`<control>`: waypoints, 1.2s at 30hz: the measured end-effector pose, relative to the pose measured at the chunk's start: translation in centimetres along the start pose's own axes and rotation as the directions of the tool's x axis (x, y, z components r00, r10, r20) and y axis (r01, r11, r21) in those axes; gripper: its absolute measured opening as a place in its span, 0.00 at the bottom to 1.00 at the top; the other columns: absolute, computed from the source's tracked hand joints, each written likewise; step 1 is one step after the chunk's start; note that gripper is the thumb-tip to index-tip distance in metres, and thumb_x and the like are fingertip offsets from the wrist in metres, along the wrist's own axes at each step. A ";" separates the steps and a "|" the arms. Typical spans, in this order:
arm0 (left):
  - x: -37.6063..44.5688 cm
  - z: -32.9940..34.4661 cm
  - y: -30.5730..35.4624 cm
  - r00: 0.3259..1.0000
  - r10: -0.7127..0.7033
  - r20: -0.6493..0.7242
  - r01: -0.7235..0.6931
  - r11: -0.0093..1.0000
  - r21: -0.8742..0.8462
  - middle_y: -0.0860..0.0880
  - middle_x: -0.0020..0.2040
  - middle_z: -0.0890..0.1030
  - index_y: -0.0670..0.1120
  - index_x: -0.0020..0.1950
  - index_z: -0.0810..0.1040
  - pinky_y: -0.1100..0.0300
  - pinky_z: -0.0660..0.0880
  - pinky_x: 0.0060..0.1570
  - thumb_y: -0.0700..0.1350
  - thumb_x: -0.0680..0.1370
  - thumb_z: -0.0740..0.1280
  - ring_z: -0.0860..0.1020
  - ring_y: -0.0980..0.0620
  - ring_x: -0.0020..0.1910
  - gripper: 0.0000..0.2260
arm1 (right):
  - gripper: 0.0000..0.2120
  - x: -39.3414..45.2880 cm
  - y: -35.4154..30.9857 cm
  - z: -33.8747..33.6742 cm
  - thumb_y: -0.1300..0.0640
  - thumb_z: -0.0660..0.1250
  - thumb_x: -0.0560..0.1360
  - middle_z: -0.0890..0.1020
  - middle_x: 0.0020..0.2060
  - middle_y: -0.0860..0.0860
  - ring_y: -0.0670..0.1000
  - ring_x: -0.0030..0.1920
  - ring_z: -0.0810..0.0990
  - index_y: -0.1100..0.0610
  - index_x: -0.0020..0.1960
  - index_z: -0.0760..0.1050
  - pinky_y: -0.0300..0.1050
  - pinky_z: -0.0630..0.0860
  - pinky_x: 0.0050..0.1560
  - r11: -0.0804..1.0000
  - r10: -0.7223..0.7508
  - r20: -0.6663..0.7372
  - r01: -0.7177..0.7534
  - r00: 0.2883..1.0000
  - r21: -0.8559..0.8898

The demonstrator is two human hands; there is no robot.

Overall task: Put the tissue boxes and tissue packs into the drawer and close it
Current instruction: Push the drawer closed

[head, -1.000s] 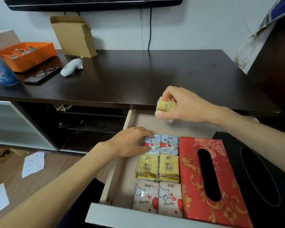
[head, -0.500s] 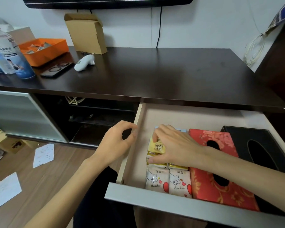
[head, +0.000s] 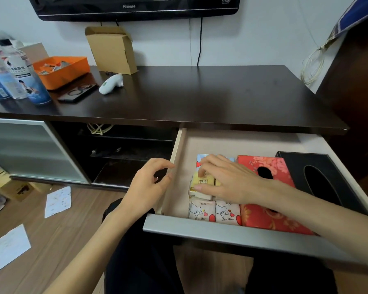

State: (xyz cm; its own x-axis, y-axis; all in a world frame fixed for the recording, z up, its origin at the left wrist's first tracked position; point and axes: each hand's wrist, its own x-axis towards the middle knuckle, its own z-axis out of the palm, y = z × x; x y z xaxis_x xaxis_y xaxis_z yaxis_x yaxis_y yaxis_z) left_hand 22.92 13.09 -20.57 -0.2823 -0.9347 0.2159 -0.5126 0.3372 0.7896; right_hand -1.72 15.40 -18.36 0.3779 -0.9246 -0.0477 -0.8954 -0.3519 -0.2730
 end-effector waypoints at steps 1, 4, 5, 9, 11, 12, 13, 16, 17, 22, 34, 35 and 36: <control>-0.4 0.0 0.1 1.000 0.003 -0.002 -0.003 1.000 -0.005 0.59 0.60 0.78 0.53 0.60 0.81 0.49 0.76 0.59 0.41 0.79 0.68 0.75 0.60 0.61 0.12 | 0.23 -1.1 0.0 -0.7 0.30 0.57 0.77 0.72 0.62 0.39 0.41 0.60 0.69 0.44 0.61 0.74 0.47 0.72 0.53 1.000 0.001 -0.011 0.000 1.000 0.028; -2.2 0.2 0.6 1.000 0.026 0.003 -0.026 1.000 -0.010 0.59 0.62 0.77 0.52 0.62 0.79 0.49 0.75 0.61 0.41 0.79 0.68 0.75 0.59 0.63 0.13 | 0.19 -5.3 0.0 -2.1 0.31 0.58 0.77 0.74 0.58 0.36 0.41 0.61 0.72 0.40 0.60 0.73 0.50 0.74 0.60 0.997 0.024 -0.018 -0.022 1.000 0.080; -2.9 0.3 0.9 0.999 0.045 0.010 -0.045 0.999 0.012 0.59 0.63 0.76 0.53 0.63 0.79 0.51 0.74 0.62 0.43 0.78 0.68 0.74 0.59 0.64 0.13 | 0.18 -6.9 0.1 -2.1 0.31 0.59 0.77 0.74 0.58 0.35 0.40 0.62 0.71 0.39 0.60 0.73 0.49 0.74 0.61 0.996 0.033 -0.027 -0.030 0.999 0.088; -6.6 0.9 2.4 0.973 0.203 0.110 -0.218 0.964 0.153 0.61 0.66 0.72 0.55 0.66 0.76 0.62 0.66 0.67 0.57 0.79 0.64 0.69 0.59 0.69 0.17 | 0.28 -14.0 0.9 -0.5 0.25 0.58 0.74 0.63 0.68 0.26 0.31 0.71 0.61 0.34 0.70 0.66 0.38 0.68 0.64 0.989 0.108 -0.084 -0.099 0.991 0.108; -8.5 1.6 2.9 0.936 0.305 0.178 -0.339 0.917 0.211 0.61 0.64 0.74 0.54 0.64 0.77 0.62 0.68 0.64 0.60 0.79 0.64 0.71 0.58 0.67 0.17 | 0.36 -17.5 1.5 1.4 0.22 0.57 0.72 0.57 0.73 0.26 0.29 0.75 0.54 0.34 0.76 0.60 0.37 0.64 0.68 0.977 0.193 -0.115 -0.180 0.975 0.111; -9.2 2.0 2.9 0.917 0.337 0.211 -0.384 0.889 0.249 0.61 0.63 0.75 0.54 0.64 0.77 0.62 0.69 0.63 0.62 0.78 0.64 0.72 0.59 0.65 0.18 | 0.38 -19.0 1.7 2.2 0.22 0.56 0.72 0.57 0.76 0.29 0.32 0.76 0.54 0.37 0.78 0.60 0.39 0.64 0.69 0.972 0.230 -0.151 -0.220 0.961 0.080; -9.7 2.4 2.8 0.903 0.357 0.238 -0.418 0.858 0.299 0.61 0.62 0.76 0.54 0.64 0.77 0.62 0.70 0.61 0.63 0.77 0.65 0.73 0.60 0.63 0.20 | 0.40 -20.3 2.1 3.0 0.23 0.56 0.73 0.60 0.77 0.35 0.38 0.78 0.57 0.41 0.79 0.62 0.42 0.67 0.70 0.968 0.250 -0.205 -0.252 0.946 0.021; -9.7 3.4 2.1 0.880 0.417 0.228 -0.475 0.776 0.415 0.57 0.58 0.78 0.52 0.63 0.77 0.61 0.72 0.55 0.62 0.76 0.69 0.76 0.56 0.57 0.20 | 0.43 -22.8 3.3 4.7 0.27 0.59 0.73 0.72 0.75 0.51 0.54 0.74 0.71 0.57 0.76 0.71 0.55 0.75 0.67 0.922 0.262 -0.353 -0.341 0.898 -0.182; -9.4 3.7 1.9 0.874 0.441 0.205 -0.485 0.759 0.435 0.56 0.56 0.79 0.52 0.61 0.78 0.63 0.71 0.52 0.61 0.76 0.69 0.77 0.55 0.55 0.18 | 0.42 -23.1 3.8 5.2 0.29 0.60 0.73 0.75 0.73 0.55 0.57 0.72 0.74 0.60 0.75 0.73 0.57 0.74 0.67 0.899 0.261 -0.387 -0.369 0.884 -0.237; -8.1 4.6 0.5 0.830 0.528 0.178 -0.539 0.679 0.499 0.57 0.53 0.77 0.54 0.60 0.76 0.64 0.69 0.43 0.61 0.78 0.66 0.76 0.56 0.49 0.15 | 0.37 -22.6 5.9 7.1 0.35 0.66 0.74 0.79 0.69 0.57 0.60 0.68 0.75 0.60 0.72 0.75 0.58 0.72 0.63 0.849 0.130 -0.549 -0.379 0.825 -0.369; 2.6 6.8 -0.5 0.857 0.496 0.141 -0.481 0.670 0.565 0.53 0.52 0.80 0.52 0.58 0.76 0.63 0.68 0.42 0.60 0.74 0.72 0.77 0.53 0.48 0.18 | 0.41 -13.8 11.7 5.1 0.42 0.82 0.63 0.79 0.62 0.55 0.59 0.57 0.75 0.58 0.70 0.75 0.56 0.71 0.56 0.827 0.229 -0.640 -0.493 0.733 -0.269; 3.6 7.0 -0.5 0.858 0.495 0.135 -0.477 0.670 0.570 0.53 0.52 0.81 0.52 0.57 0.76 0.62 0.69 0.41 0.59 0.73 0.72 0.78 0.53 0.48 0.18 | 0.41 -12.9 12.1 4.8 0.42 0.83 0.63 0.80 0.62 0.55 0.59 0.57 0.75 0.58 0.70 0.75 0.56 0.72 0.56 0.824 0.238 -0.645 -0.503 0.726 -0.261; 4.6 7.2 -0.5 0.859 0.496 0.128 -0.473 0.671 0.571 0.52 0.51 0.81 0.52 0.57 0.76 0.60 0.70 0.41 0.59 0.73 0.73 0.78 0.52 0.47 0.18 | 0.40 -12.1 12.6 4.6 0.42 0.83 0.63 0.80 0.61 0.55 0.59 0.57 0.75 0.58 0.69 0.76 0.55 0.72 0.56 0.822 0.248 -0.647 -0.510 0.721 -0.254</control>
State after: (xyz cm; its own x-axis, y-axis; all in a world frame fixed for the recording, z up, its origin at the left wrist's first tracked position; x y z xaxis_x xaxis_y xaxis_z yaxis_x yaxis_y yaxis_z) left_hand 16.08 9.46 -24.14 -0.6005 -0.6213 0.5033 -0.6739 0.7321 0.0997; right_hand -16.54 22.84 -25.67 -0.1016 -0.8485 0.5193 -0.9883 0.1456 0.0445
